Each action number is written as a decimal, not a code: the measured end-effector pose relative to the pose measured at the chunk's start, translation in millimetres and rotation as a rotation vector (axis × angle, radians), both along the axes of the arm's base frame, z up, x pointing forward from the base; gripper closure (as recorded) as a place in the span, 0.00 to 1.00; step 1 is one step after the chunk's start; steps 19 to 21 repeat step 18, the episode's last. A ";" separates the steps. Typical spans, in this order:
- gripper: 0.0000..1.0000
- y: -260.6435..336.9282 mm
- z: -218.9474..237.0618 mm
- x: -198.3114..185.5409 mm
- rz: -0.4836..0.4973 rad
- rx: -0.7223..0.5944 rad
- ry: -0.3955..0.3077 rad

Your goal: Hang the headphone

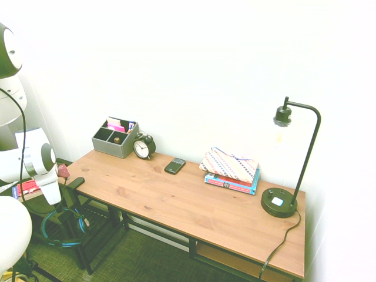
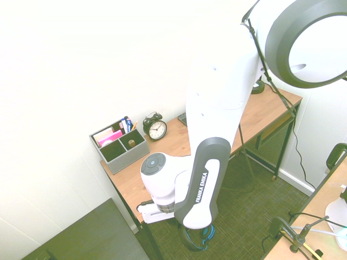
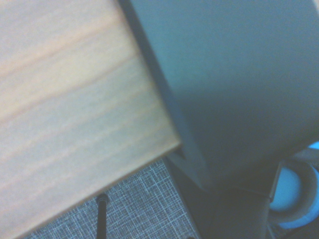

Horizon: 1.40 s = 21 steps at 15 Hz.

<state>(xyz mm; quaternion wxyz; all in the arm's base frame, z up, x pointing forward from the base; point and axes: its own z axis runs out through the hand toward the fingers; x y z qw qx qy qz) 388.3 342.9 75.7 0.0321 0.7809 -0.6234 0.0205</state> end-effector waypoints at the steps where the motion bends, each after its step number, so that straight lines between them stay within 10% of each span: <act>1: 0.00 0.7 3.0 1.3 -0.001 0.004 -0.004; 9: 0.00 -30.0 144.2 -12.8 0.254 0.002 0.026; 18: 0.00 -249.5 337.4 14.7 0.429 0.045 0.018; 21: 0.00 -249.5 337.4 14.7 0.429 0.045 0.018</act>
